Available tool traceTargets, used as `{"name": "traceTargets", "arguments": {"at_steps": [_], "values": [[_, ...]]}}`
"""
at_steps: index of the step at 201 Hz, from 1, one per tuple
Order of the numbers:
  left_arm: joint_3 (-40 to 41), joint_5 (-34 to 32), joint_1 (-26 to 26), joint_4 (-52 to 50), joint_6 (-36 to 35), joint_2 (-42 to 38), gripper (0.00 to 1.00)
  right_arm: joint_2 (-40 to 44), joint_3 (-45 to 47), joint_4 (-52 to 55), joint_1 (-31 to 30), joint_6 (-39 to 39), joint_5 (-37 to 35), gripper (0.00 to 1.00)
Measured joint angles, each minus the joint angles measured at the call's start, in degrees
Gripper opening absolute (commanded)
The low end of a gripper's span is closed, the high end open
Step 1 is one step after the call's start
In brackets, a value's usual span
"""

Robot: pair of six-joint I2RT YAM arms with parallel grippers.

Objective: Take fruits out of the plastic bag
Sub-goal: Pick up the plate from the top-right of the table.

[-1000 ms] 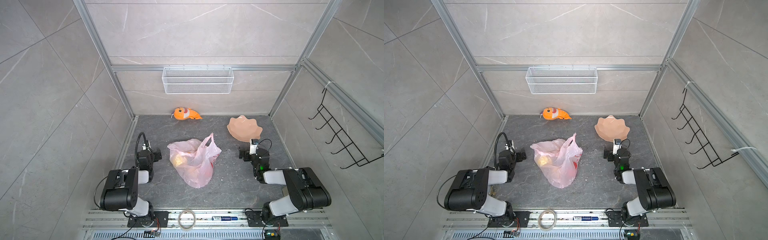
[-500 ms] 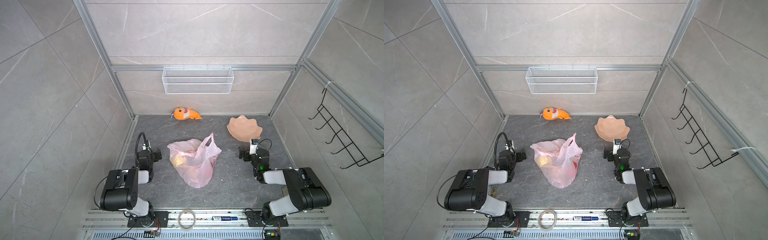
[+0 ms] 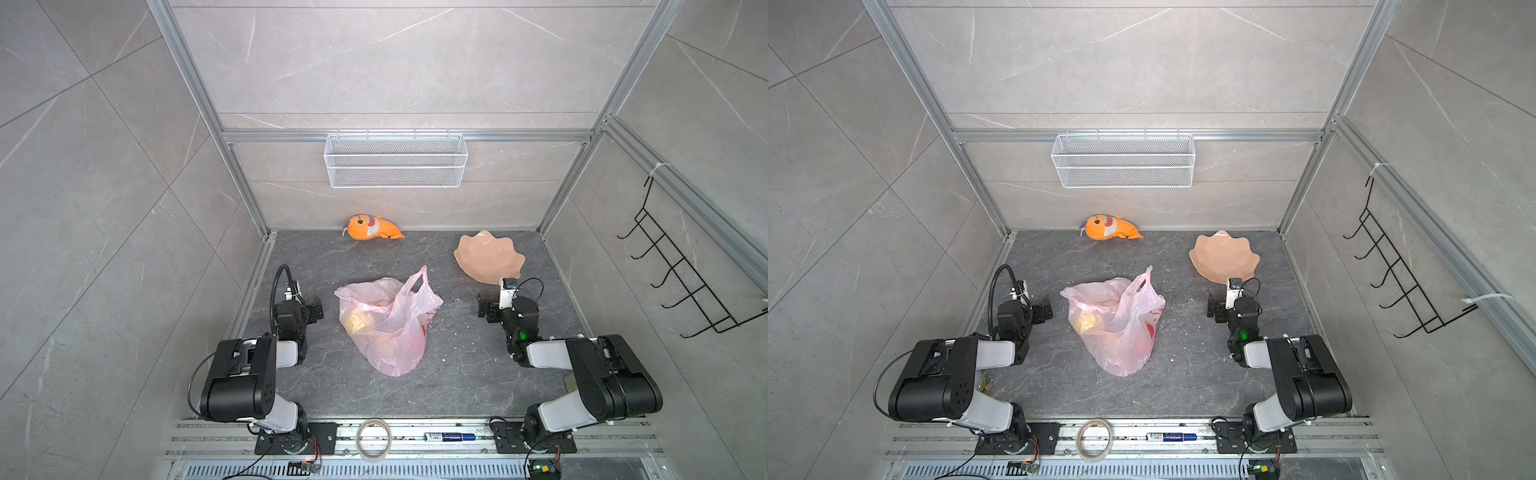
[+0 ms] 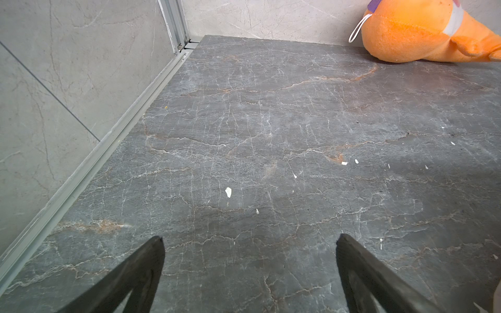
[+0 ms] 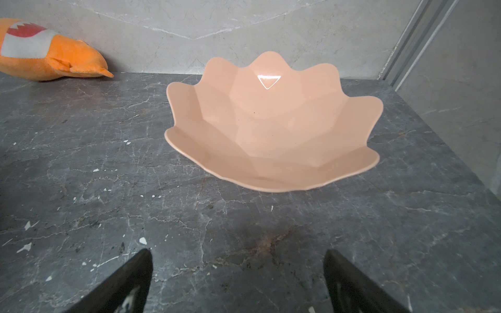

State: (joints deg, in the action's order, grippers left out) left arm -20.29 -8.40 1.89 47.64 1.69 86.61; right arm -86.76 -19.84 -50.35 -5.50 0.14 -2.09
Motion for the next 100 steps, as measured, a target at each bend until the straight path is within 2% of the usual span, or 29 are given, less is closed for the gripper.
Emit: {"name": "traceTargets", "arguments": {"at_steps": [86, 100], "values": [[0.0, -0.4, 0.0, -0.2, 0.0, -0.1, 1.0, 0.0, 0.0, 0.0, 0.0, 0.0, 0.0, 0.99], [-0.2, -1.4, 0.0, -3.5, 0.2, -2.1, 1.0, 0.5, -1.6, 4.1, 0.0, 0.0, 0.3, 0.99]]}}
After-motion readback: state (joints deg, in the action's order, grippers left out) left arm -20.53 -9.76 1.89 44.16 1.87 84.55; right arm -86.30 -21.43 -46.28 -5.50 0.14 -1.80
